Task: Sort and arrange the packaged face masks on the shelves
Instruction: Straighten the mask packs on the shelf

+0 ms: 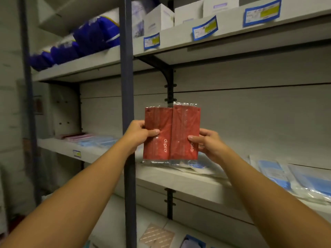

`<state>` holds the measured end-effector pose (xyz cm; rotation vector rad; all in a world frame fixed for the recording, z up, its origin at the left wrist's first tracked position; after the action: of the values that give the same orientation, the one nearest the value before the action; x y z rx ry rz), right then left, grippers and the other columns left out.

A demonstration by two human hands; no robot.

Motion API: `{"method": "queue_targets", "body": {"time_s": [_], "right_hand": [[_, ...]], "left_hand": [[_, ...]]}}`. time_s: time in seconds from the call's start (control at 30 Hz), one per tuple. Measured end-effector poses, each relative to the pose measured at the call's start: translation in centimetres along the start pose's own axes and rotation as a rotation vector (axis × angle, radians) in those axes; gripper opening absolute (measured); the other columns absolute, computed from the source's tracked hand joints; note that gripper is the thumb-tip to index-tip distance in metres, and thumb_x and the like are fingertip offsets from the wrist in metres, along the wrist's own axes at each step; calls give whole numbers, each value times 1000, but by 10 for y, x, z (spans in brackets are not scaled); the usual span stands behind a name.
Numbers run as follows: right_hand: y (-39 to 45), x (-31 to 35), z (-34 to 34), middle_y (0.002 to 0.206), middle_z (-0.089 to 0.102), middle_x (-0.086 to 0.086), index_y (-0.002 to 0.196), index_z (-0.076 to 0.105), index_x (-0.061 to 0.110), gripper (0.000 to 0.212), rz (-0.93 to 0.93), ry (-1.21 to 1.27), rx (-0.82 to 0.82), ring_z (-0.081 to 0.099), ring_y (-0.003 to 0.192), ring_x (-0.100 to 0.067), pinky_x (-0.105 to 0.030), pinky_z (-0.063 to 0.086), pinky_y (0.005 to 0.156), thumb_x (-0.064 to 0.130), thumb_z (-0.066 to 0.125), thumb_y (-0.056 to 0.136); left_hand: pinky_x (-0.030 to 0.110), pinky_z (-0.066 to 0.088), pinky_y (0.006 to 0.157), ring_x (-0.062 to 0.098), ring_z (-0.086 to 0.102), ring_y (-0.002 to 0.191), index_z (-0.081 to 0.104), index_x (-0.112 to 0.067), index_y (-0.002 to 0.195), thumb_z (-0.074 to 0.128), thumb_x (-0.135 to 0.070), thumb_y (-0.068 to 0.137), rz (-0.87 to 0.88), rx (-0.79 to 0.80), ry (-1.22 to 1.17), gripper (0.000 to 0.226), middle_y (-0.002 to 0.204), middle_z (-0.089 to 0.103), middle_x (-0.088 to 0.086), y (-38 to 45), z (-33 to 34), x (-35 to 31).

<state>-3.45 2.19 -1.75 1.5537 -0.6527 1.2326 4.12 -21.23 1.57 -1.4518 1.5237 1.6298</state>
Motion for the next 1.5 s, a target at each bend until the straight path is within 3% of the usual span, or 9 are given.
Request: {"method": "queue_targets", "body": {"time_s": [0.1, 0.3, 0.4, 0.5, 0.7, 0.87, 1.03, 1.23, 1.5], "right_hand": [[6, 0, 32, 102, 76, -13, 107, 72, 5, 24, 11, -10, 12, 73, 90, -27, -40, 62, 80, -5, 72, 85], [17, -9, 104, 101, 77, -12, 108, 71, 5, 27, 30, -71, 64, 75, 90, -29, -44, 61, 81, -4, 75, 83], [20, -10, 144, 101, 77, -7, 106, 71, 12, 25, 26, -137, 101, 76, 89, -24, -38, 62, 75, 1, 76, 84], [23, -8, 182, 99, 76, -3, 103, 70, 16, 24, 12, -175, 123, 76, 84, -18, -29, 60, 65, 2, 76, 85], [35, -15, 242, 96, 78, -6, 104, 73, 11, 22, 15, -306, 119, 75, 84, -21, -37, 63, 74, 5, 79, 83], [45, -19, 265, 94, 76, -1, 103, 74, 17, 22, -42, -501, 41, 74, 85, -20, -42, 64, 75, 17, 83, 83], [48, -25, 314, 97, 75, -3, 102, 72, 19, 22, -20, -384, 30, 73, 87, -21, -41, 63, 77, 12, 81, 83], [58, -53, 371, 99, 75, -8, 108, 69, 11, 25, 73, -195, 76, 73, 90, -26, -41, 61, 80, 3, 77, 85], [110, -91, 430, 98, 75, -7, 111, 68, 11, 26, 118, -123, 131, 74, 87, -22, -31, 58, 66, 5, 76, 87]], "left_hand": [[32, 59, 74, 16, 73, 83, 69, -19, 97, 78, -6, 85, -5, -62, 28, 19, 93, 75, 0, -10, -42, -1], [33, 59, 74, 21, 73, 87, 70, -8, 109, 80, -2, 82, -34, -170, 48, 30, 100, 75, 8, -24, -138, 21], [42, 60, 81, 25, 75, 86, 71, -7, 108, 82, -1, 79, -65, -225, 24, 31, 98, 77, 11, -27, -182, 37], [41, 60, 80, 25, 75, 85, 71, -8, 110, 79, -1, 82, -91, -275, -3, 30, 99, 77, 11, -29, -222, 50], [47, 59, 83, 29, 72, 86, 73, -11, 105, 70, 0, 89, -185, -323, -73, 20, 93, 77, 12, -32, -288, 78], [50, 57, 90, 31, 73, 90, 72, -10, 110, 71, 2, 85, -218, -340, -66, 28, 94, 78, 12, -28, -334, 101], [48, 58, 88, 30, 73, 92, 71, -10, 113, 71, 2, 86, -212, -338, -74, 29, 100, 76, 12, -26, -361, 114], [39, 59, 74, 28, 73, 86, 70, -7, 108, 70, 3, 88, -183, -365, -95, 23, 96, 75, 13, -24, -403, 127], [36, 59, 67, 26, 74, 83, 71, -11, 106, 72, 1, 87, -168, -415, -96, 22, 96, 77, 11, 6, -462, 161]]}}
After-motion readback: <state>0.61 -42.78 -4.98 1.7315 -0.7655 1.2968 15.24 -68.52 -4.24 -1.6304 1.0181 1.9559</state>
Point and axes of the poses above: each hand's wrist, its own y-axis towards the middle knuckle, its own z-axis out of the palm, x = y × z, the point moved 8 cm from there along y, towards the middle knuckle
